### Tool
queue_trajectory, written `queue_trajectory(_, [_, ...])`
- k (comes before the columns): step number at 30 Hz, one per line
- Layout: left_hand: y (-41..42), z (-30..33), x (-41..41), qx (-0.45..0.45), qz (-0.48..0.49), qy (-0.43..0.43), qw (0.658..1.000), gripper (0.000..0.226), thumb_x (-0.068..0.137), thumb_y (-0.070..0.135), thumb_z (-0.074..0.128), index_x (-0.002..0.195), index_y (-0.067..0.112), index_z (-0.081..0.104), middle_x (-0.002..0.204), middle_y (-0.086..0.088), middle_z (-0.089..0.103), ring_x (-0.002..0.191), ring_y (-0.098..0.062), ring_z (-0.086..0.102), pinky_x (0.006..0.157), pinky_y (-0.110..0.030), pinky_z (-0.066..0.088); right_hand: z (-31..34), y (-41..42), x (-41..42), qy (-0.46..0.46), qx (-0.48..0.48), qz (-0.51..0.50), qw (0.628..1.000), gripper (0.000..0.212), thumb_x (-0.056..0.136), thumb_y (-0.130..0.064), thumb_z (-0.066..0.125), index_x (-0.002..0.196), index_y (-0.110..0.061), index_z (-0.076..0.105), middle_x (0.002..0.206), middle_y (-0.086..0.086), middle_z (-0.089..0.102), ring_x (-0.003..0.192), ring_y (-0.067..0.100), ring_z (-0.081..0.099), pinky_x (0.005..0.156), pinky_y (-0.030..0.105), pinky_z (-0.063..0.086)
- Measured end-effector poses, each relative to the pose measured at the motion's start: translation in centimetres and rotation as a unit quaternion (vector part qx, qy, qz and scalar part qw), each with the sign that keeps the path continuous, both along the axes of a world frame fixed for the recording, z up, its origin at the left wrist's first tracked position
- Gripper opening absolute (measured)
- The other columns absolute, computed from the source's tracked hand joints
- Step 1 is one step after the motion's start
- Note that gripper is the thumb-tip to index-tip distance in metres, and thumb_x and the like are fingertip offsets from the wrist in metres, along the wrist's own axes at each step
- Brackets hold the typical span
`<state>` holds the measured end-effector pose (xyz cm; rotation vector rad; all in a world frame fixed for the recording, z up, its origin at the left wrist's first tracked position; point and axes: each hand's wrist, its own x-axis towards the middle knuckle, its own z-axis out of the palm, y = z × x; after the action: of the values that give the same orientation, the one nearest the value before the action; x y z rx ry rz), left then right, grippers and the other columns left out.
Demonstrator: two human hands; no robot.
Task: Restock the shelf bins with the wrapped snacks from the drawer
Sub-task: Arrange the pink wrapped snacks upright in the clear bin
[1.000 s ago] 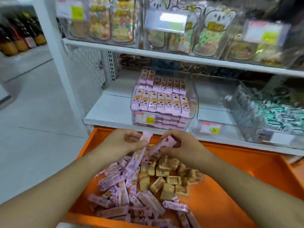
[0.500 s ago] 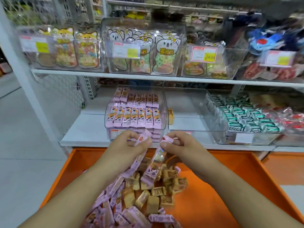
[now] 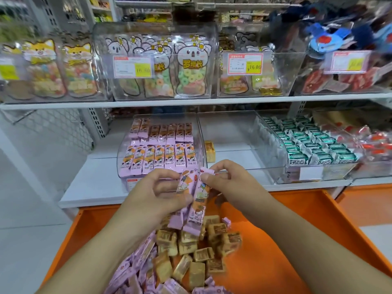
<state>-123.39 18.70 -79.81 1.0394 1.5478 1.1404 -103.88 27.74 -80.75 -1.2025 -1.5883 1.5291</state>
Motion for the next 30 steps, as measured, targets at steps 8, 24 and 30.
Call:
queue_trajectory(8, [-0.7,-0.1,0.4,0.037,-0.003,0.032,0.999,0.048,0.07,0.038,0.092,0.11,0.042,0.065,0.102,0.028,0.074,0.093,0.016,0.066,0.073,-0.024,0.055,-0.4,-0.8,-1.7,0.027,0.041,-0.065,0.997,0.038,0.098,-0.029,0.074,0.103,-0.01,0.041,0.061,0.004,0.066,0.061,0.025,0.066,0.066,0.051,0.059])
queue_trajectory(24, [-1.9,1.6,-1.4,0.074,-0.014,0.078,0.994,0.061,0.082,0.023,0.087,0.131,0.044,0.058,0.123,0.024,0.063,0.087,0.021,0.063,0.065,-0.003,0.049,1.8,-2.8,-2.6,0.06,-0.001,0.057,0.997,0.056,0.088,-0.008,0.081,0.135,-0.027,0.058,0.102,-0.003,0.08,0.097,0.009,0.075,0.091,0.028,0.056])
queue_trajectory(30, [-1.8,1.4,-2.9,0.105,0.005,0.149,0.983,0.046,0.076,0.047,0.088,0.117,0.057,0.069,0.122,0.024,0.069,0.106,0.005,0.065,0.093,-0.023,0.055,2.0,-2.6,-3.4,0.002,0.106,0.041,0.993,0.053,0.086,-0.021,0.085,0.129,-0.044,0.065,0.126,-0.002,0.061,0.097,0.012,0.073,0.09,0.03,0.06])
